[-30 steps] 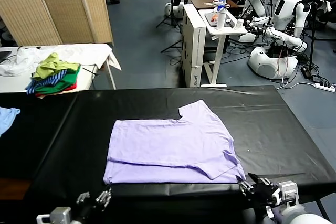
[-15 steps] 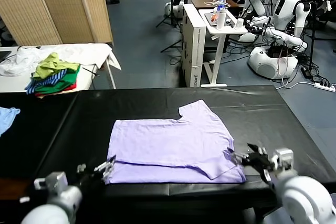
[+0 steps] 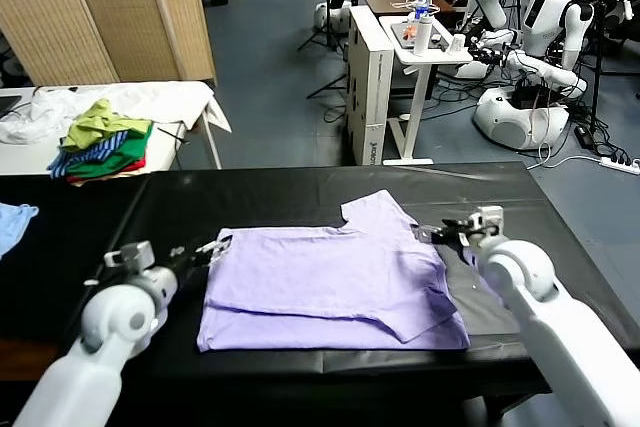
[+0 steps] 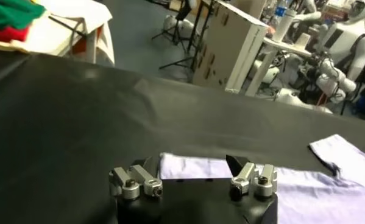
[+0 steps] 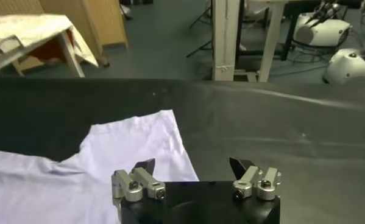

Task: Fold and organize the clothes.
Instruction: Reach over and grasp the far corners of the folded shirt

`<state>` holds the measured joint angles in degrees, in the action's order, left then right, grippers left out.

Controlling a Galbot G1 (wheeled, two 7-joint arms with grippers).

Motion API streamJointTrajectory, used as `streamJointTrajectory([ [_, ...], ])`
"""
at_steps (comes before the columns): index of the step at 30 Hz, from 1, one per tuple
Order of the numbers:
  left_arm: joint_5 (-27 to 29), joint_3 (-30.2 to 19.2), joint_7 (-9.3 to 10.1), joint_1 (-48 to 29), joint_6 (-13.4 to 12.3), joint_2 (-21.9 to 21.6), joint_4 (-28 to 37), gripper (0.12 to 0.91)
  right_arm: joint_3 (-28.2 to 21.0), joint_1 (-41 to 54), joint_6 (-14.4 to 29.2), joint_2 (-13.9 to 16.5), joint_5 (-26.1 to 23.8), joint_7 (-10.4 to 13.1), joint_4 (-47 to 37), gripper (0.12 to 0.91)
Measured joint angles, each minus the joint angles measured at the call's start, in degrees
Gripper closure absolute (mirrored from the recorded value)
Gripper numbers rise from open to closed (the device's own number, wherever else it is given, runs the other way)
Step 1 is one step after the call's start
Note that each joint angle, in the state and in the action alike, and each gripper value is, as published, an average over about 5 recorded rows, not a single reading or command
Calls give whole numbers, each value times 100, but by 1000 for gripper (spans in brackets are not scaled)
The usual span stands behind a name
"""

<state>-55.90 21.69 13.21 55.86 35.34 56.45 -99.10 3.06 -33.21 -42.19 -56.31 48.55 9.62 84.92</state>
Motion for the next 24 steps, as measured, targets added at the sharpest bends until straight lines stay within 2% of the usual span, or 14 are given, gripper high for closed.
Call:
streamJointTrajectory([
  [9, 219, -290, -146, -494, 17, 2, 598, 123, -273, 411, 0, -213, -210, -90, -657, 118],
  [19, 373, -353, -213, -495, 17, 44, 729, 123, -446, 534, 128, -408, -367, -161, -954, 121],
  [24, 436, -382, -241, -506, 12, 64, 752, 123, -493, 552, 161, -451, -399, -184, -1022, 215],
])
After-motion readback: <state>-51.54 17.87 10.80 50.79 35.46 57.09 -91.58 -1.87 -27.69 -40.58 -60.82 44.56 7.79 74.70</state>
